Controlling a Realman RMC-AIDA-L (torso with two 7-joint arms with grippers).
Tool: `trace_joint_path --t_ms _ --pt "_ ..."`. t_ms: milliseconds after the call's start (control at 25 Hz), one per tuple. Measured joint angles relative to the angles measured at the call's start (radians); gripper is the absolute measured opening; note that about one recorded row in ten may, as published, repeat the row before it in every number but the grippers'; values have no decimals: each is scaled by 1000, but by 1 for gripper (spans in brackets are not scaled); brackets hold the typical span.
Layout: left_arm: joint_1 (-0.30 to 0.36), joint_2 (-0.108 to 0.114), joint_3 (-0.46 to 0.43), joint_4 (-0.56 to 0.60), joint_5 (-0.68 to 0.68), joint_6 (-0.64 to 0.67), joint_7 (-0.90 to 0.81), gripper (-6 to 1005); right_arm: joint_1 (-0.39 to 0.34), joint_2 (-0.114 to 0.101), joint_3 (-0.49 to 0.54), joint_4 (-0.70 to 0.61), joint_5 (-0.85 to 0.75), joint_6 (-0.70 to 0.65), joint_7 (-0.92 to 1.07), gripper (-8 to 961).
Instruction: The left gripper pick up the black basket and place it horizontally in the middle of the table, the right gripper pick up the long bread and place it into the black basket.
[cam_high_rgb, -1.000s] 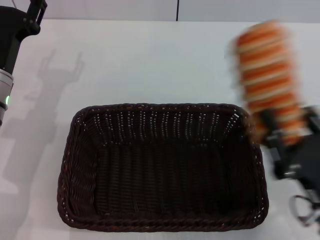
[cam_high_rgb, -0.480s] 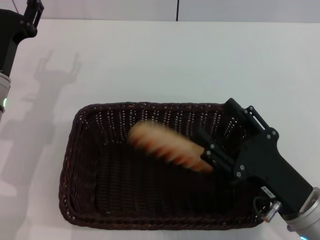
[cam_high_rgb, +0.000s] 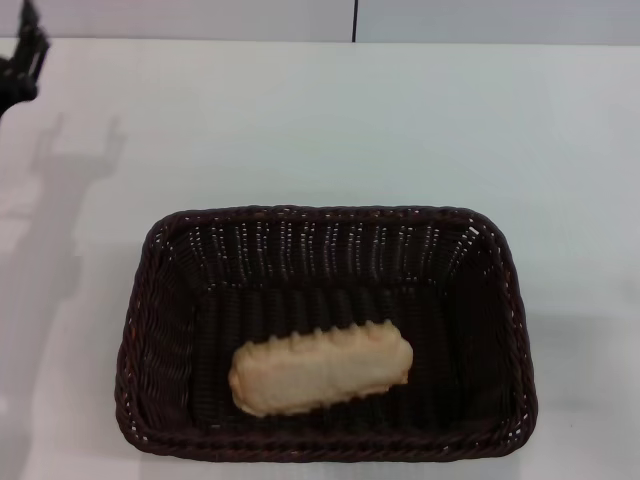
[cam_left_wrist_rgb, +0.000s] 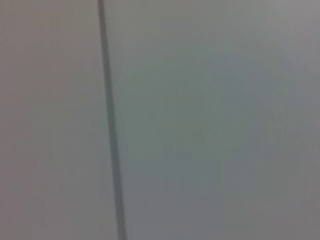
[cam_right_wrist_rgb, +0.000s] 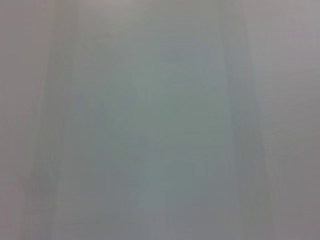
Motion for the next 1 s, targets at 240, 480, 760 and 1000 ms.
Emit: trace_joint_path --t_ms 240,480,760,1000 --pt "40 -1 -36 27 0 -14 -13 724 -70 4 76 -3 238 -13 1 844" --pt "97 -2 -39 38 0 -19 -19 724 -91 5 79 -7 335 -16 1 843" --pt "108 -3 -48 57 -14 -24 -55 724 -86 8 80 -8 341 -2 -6 844" --pt "108 -3 -47 61 -25 -29 -55 724 -85 8 81 -14 343 4 -7 844"
